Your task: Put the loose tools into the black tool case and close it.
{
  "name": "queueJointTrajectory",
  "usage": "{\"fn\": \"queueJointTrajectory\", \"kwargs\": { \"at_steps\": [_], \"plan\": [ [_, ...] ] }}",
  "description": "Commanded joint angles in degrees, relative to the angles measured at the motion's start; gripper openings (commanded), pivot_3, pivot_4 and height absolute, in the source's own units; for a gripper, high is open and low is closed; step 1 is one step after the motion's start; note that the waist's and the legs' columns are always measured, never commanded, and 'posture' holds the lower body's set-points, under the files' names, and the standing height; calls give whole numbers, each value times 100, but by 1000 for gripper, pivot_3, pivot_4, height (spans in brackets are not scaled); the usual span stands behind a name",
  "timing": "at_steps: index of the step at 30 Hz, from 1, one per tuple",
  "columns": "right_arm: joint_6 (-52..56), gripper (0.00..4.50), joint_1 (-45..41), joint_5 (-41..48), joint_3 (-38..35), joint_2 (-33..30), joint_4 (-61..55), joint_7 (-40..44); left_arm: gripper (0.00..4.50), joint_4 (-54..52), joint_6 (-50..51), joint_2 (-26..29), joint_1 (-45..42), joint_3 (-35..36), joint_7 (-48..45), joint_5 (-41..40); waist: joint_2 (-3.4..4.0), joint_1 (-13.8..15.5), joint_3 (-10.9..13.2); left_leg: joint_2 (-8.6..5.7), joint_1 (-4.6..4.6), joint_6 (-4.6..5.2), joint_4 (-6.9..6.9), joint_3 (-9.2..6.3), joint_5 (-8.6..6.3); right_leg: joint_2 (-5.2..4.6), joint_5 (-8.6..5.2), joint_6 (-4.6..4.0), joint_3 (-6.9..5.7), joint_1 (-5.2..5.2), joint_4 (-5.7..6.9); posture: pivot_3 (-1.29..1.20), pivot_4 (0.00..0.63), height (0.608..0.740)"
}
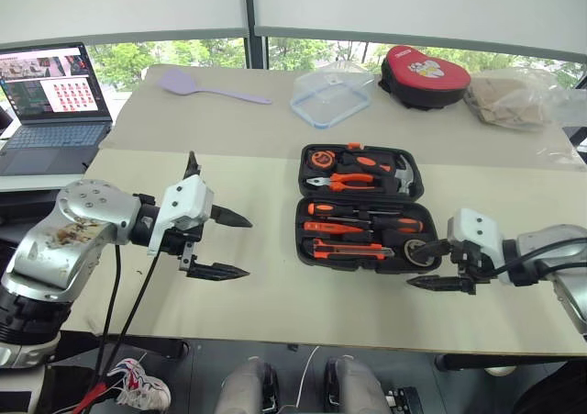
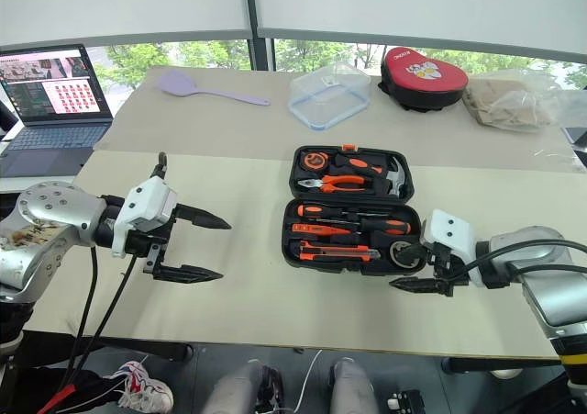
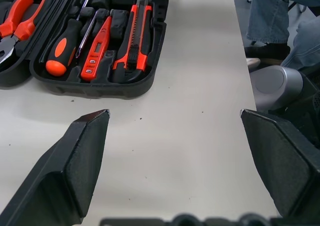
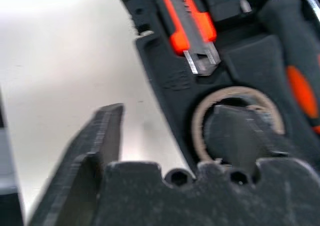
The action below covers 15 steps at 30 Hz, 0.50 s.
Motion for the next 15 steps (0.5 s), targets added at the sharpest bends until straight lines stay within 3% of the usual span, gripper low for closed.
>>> {"fn": "queueJointTrajectory", "kwargs": {
  "at_steps": [1,2,4,7,12,15],
  "plan": [
    [503,4466,-272,489,-991,-166,243,-179,4500,119,80,-244,-177,0,344,55,0,7,0,0,0,0,0,0,0,0,0,0,0,0,0,0,150,731],
    [699,4466,-382,601,-1202,-145,487,-311,4500,233,117,-394,-220,-22,528,95,-1,11,0,0,1,0,0,0,0,0,0,0,0,2,0,0,150,731],
    [890,3939,-555,673,-1481,-80,938,-577,4500,531,1,-711,-326,-103,883,321,-3,31,0,-2,1,2,3,-1,1,0,4,0,-1,6,-1,0,150,731],
    [590,3029,-581,369,-1492,57,1498,-885,3778,1355,-237,-1183,-665,-340,1317,808,-11,46,-4,-1,5,2,1,-2,1,4,5,-2,-4,12,-5,0,150,731],
    [-456,1242,-866,-484,-851,496,2468,-1391,1851,2646,-868,-2008,-1186,-844,1740,1554,-19,12,-4,-5,5,3,2,6,2,7,7,0,-2,11,-3,0,150,731],
    [-855,369,-1157,-788,-468,726,2846,-1379,941,3230,-1165,-2435,-1448,-1076,1861,1876,-17,-12,-4,-6,4,3,3,12,2,7,7,1,3,5,2,0,150,731]
  ]
}}
